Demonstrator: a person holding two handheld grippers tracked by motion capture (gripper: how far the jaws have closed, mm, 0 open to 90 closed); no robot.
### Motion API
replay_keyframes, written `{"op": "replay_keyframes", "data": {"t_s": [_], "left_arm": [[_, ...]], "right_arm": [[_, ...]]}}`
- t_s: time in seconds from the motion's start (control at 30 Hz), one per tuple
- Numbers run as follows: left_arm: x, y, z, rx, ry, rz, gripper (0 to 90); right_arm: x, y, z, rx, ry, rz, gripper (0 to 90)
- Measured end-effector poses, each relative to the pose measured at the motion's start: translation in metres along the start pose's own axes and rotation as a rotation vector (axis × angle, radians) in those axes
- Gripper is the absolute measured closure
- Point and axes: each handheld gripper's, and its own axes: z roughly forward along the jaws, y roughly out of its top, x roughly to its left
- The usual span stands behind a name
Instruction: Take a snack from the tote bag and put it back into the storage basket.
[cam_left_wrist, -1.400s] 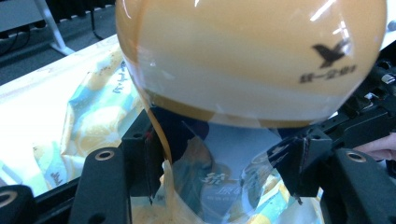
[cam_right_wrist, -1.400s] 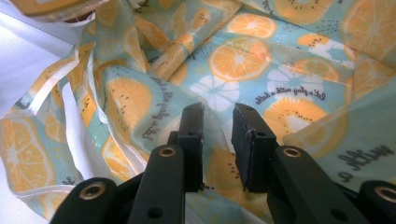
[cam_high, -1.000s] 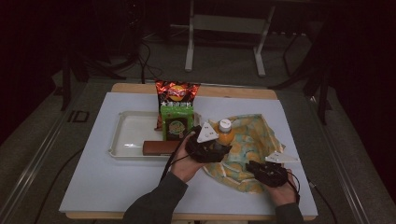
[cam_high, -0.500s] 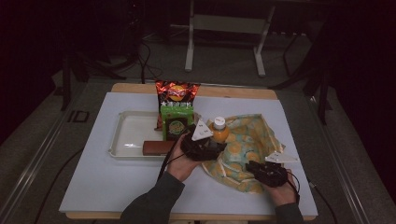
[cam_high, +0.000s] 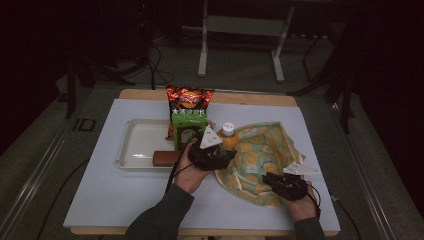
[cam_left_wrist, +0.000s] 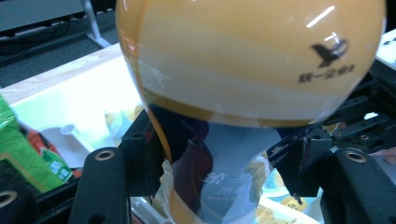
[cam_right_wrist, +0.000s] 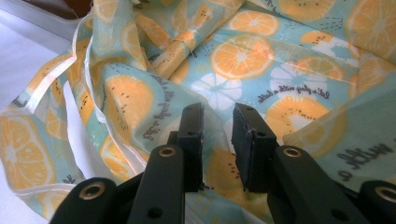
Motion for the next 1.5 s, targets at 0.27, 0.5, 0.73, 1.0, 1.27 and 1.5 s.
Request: {"op": "replay_keyframes", "data": {"t_s": [0.27,0.5,0.73,1.0,1.27,1.5], "left_arm": [[0.009,-0.003,-0.004,0.008,0.037,-0.023,39.9],[0.017,-0.007,-0.008,0.015,0.065,-0.045,39.9],[0.024,-0.010,-0.011,0.015,0.084,-0.067,39.9],[0.034,-0.015,-0.018,0.011,0.115,-0.091,39.8],[0.041,-0.022,-0.024,0.020,0.172,-0.108,39.9],[0.050,-0.029,-0.029,0.029,0.200,-0.126,39.8]], "right_arm": [[0.000,0.000,0.000,0.000,0.001,-0.002,73.3],[0.000,0.000,0.001,0.001,0.002,-0.001,73.3],[0.000,0.000,0.001,0.002,0.002,-0.005,73.3],[0.001,0.000,0.001,0.002,0.001,-0.004,73.3],[0.001,0.000,0.001,0.003,0.001,-0.003,73.3],[0.001,0.000,0.001,0.003,0.002,-0.004,73.3]]}}
